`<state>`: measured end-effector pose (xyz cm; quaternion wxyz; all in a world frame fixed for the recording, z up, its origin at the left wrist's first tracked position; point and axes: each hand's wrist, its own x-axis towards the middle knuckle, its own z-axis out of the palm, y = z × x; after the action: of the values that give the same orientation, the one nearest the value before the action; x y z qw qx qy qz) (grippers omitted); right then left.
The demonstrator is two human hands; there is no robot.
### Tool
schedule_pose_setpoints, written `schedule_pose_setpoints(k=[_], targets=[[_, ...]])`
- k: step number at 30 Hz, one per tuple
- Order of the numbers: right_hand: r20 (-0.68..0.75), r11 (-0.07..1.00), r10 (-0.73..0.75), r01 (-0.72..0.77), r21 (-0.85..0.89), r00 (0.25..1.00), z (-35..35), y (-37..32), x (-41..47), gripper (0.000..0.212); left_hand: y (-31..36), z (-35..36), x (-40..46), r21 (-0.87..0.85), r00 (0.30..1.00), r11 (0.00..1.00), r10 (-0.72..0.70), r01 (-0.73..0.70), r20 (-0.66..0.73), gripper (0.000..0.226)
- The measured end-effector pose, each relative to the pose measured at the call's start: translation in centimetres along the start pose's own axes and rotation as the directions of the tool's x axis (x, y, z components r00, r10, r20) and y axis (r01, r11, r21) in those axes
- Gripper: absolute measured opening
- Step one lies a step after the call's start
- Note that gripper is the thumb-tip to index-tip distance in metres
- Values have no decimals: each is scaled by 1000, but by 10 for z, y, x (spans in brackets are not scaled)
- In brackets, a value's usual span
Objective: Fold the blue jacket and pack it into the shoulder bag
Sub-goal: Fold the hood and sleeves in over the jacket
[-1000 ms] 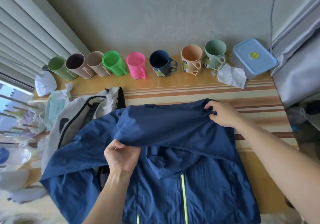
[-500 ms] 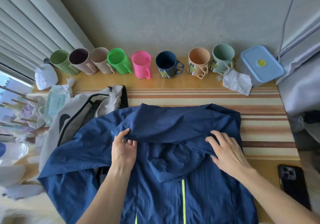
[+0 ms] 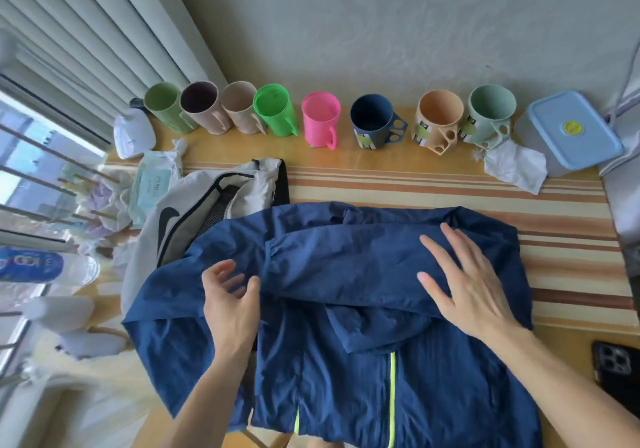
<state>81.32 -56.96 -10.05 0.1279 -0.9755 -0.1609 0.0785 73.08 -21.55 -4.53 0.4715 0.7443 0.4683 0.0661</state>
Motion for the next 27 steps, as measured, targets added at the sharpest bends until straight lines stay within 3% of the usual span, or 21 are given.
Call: schedule_pose_setpoints(k=[2,4,6,8,11,13,17,20,24,26,27], targets=[[223,989,22,12,-150,975,22,-19,16,70,0,-32,8,270,965,940,244,-210,-98,53],[331,972,116,-38,-233,936,33,-40,26,77,-8,-65,25,489,943,848,304,-204,-134,71],[233,982,147,-115,-149,961,29,-75,29,74,-20,-95,38,569,979,819,167,-73,-115,93],[120,999,32,-33,4,992,25,-126,27,65,-40,-119,44,567,997,820,-38,73,-74,96],[147,941,-275,234,245,950,29,-208,21,59,-70,-145,46,522,978,833,-209,182,-8,61],[254,895,-381,286,342,889,35,-252,25,61,-82,-154,48,510,968,835,-249,206,16,43],[432,891,-404,241,383,806,46,-307,39,67,-98,-160,50,574,951,786,-306,232,35,66],[405,922,-380,308,234,831,56,-331,42,69,-109,-162,44,643,933,724,-357,250,40,77],[182,902,-418,381,204,890,62,-357,48,44,-110,-167,26,464,853,780,-514,421,89,72],[44,863,-448,420,280,893,56,-359,48,32,-105,-172,20,202,724,750,-662,630,197,68],[-46,830,-472,461,313,880,50,-356,45,24,-103,-175,18,13,629,661,-721,751,291,72]])
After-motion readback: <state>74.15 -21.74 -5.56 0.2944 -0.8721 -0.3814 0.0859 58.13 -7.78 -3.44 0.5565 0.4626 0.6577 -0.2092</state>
